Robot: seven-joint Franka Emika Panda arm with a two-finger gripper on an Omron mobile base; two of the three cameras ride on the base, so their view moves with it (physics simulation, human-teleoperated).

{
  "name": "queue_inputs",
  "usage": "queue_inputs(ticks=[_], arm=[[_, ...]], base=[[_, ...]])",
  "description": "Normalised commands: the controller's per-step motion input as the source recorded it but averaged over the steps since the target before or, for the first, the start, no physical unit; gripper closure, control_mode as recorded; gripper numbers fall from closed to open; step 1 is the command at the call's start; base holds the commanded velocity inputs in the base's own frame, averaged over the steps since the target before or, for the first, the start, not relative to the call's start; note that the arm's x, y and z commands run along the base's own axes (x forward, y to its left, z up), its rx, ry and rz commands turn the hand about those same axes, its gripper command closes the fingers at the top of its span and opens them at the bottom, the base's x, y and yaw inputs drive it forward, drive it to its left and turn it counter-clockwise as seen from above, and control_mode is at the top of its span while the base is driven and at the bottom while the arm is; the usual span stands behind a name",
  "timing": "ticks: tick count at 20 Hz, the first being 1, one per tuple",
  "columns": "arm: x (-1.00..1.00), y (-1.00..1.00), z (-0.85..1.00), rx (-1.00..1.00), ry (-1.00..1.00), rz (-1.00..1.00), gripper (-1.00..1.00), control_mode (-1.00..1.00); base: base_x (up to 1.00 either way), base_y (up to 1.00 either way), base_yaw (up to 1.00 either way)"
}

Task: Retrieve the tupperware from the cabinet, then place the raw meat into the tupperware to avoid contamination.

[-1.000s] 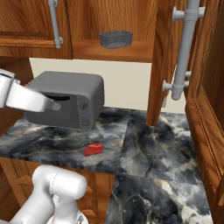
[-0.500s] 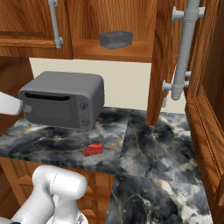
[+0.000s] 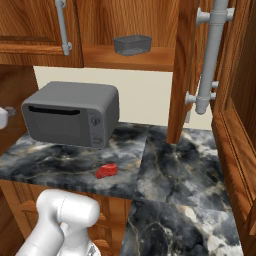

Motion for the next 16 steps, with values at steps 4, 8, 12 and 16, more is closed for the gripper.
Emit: queue_inputs(ticks=[4,8,12,16], arm=[[0.45,0.30,-0.39,-0.02,-0.41,0.20,-1.00,-1.00],[0.41,0.09,0.00,0.03,-0.42,0.15,-1.00,-1.00],[0.36,0.04,0.41,0.09,-0.34,0.10,-1.00,-1.00],[0.46,0.08,0.50,0.09,-0.25,0.09,-1.00,-1.00]], base=[[0.00,0.00,0.00],[0.00,0.00,0.00],[0.00,0.00,0.00],[0.00,0.00,0.00]])
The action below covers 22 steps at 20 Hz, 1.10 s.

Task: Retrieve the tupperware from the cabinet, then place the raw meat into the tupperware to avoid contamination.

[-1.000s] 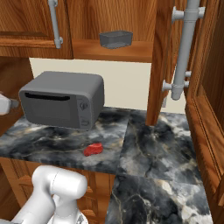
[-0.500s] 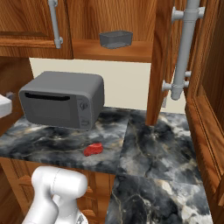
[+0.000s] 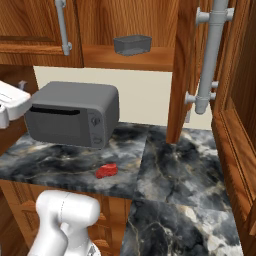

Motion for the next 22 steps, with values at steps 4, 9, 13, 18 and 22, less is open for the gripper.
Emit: queue_inputs(ticks=[4,9,13,18,22], arm=[[0.48,0.01,0.42,0.07,-0.16,0.05,-1.00,-1.00],[0.66,0.03,0.29,0.03,-0.03,0.01,-1.00,-1.00],[0.59,0.00,0.15,0.00,0.11,0.01,-1.00,-1.00],[0.60,0.00,0.08,0.00,0.11,0.01,-1.00,-1.00],[0.54,0.00,0.05,0.00,0.09,0.00,-1.00,-1.00]], base=[[0.00,0.00,0.00],[0.00,0.00,0.00],[0.00,0.00,0.00],[0.00,0.00,0.00],[0.00,0.00,0.00]])
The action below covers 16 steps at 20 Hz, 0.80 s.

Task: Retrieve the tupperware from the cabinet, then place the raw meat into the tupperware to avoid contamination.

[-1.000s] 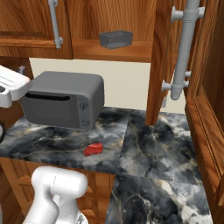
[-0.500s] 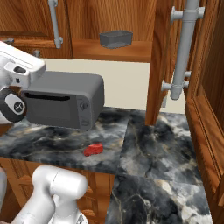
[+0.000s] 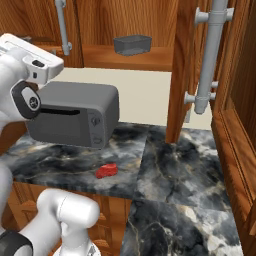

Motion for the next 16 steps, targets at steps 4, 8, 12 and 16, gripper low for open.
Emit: queue_inputs(ticks=[4,8,12,16], arm=[[0.44,0.01,0.00,0.00,0.05,0.00,-1.00,-1.00],[0.45,0.04,0.00,-0.02,0.06,0.04,-1.00,-1.00],[0.34,0.01,0.00,-0.05,0.05,0.07,-1.00,-1.00],[0.14,0.00,-0.01,-0.03,0.00,0.08,-1.00,-1.00]], base=[[0.00,0.00,0.00],[0.00,0.00,0.00],[0.00,0.00,0.00],[0.00,0.00,0.00]])
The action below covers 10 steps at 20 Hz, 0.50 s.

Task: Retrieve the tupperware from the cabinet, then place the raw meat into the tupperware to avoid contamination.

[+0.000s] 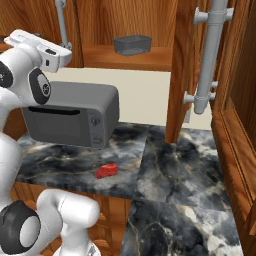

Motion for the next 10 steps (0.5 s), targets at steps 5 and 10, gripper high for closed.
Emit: queue_inputs(ticks=[5,10], arm=[[0.04,0.00,-0.06,-0.06,0.00,0.04,-1.00,-1.00],[0.01,0.06,-0.07,-0.11,0.00,0.00,-1.00,-1.00]], base=[[0.00,0.00,0.00],[0.00,0.00,0.00]])
